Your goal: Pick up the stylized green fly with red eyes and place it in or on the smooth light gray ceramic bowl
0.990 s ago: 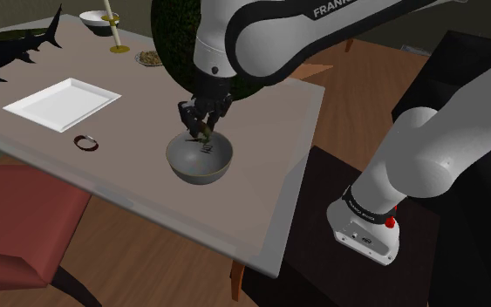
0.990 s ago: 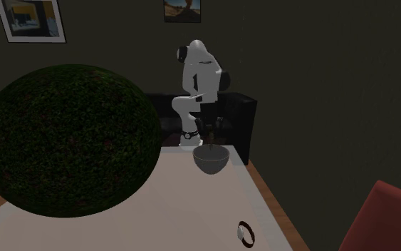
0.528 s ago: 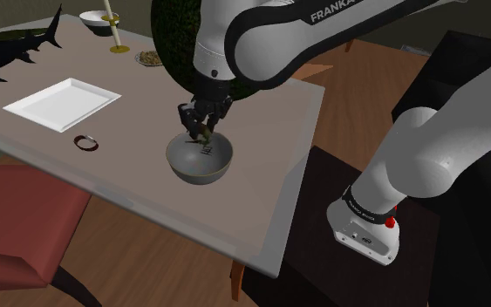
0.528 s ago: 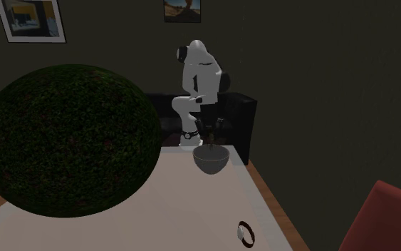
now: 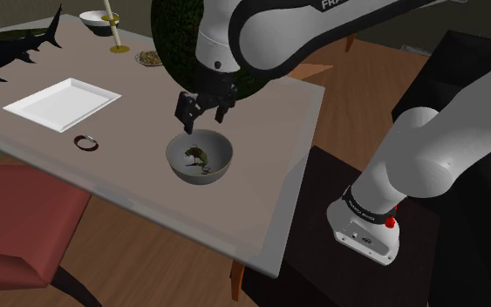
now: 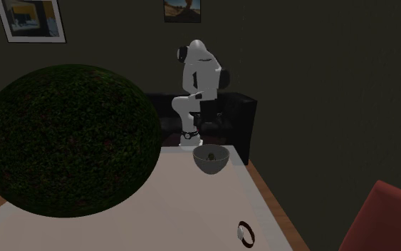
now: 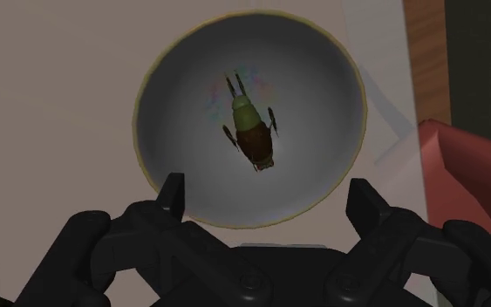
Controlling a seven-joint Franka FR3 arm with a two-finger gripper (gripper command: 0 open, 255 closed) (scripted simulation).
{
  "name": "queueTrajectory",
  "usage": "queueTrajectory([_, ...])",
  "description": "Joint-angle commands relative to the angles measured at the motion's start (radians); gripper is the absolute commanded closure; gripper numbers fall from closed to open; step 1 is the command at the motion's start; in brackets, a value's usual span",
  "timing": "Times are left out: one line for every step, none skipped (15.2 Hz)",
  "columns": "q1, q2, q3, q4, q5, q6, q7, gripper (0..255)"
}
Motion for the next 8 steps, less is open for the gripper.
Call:
queueTrajectory([0.000,-0.032,-0.010,0.032,0.001,-0.066,-0.002,0])
queueTrajectory([0.001,-0.048,-0.015,0.045,0.002,-0.095,-0.004,0])
queueTrajectory([0.001,-0.048,-0.015,0.045,0.002,-0.095,-0.004,0])
queueTrajectory([0.001,-0.048,-0.015,0.045,0.002,-0.095,-0.004,0])
queueTrajectory([0.001,-0.048,-0.015,0.045,0.002,-0.095,-0.004,0])
queueTrajectory([0.001,-0.048,-0.015,0.045,0.002,-0.095,-0.004,0])
queueTrajectory([0.001,-0.048,-0.015,0.045,0.002,-0.095,-0.004,0])
queueTrajectory([0.001,-0.048,-0.015,0.045,0.002,-0.095,-0.004,0])
